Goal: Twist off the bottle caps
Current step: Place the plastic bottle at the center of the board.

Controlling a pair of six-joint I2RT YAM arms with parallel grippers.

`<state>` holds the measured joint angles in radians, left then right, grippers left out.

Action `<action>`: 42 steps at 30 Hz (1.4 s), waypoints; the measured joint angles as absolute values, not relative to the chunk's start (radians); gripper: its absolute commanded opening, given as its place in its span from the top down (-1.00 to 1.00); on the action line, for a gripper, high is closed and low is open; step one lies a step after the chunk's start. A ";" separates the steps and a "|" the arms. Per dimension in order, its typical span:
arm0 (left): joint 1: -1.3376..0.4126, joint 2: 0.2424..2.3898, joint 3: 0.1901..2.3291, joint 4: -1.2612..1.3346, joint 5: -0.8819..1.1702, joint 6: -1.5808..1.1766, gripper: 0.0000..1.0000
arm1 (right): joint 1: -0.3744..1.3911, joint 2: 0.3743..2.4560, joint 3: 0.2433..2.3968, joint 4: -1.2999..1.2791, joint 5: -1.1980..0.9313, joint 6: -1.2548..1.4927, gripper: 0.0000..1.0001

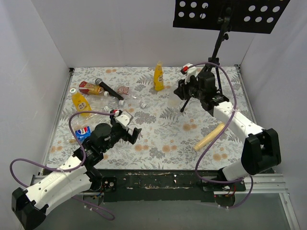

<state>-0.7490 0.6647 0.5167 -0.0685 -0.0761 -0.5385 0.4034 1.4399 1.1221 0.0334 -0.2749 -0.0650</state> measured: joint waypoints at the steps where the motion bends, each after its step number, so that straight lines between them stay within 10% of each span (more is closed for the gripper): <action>1: -0.749 0.664 0.508 -0.078 -0.083 -0.538 -0.96 | 0.408 1.456 1.122 0.033 -0.262 -0.078 0.74; 42: -0.749 0.632 0.481 -0.076 -0.088 -0.554 -0.96 | 0.400 1.584 1.064 0.086 -0.182 -0.125 -0.57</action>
<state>-0.7490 0.6315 0.4812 -0.0757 -0.0883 -0.5541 0.4000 1.5845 1.0637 0.0856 -0.1818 -0.1249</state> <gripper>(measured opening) 0.981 0.765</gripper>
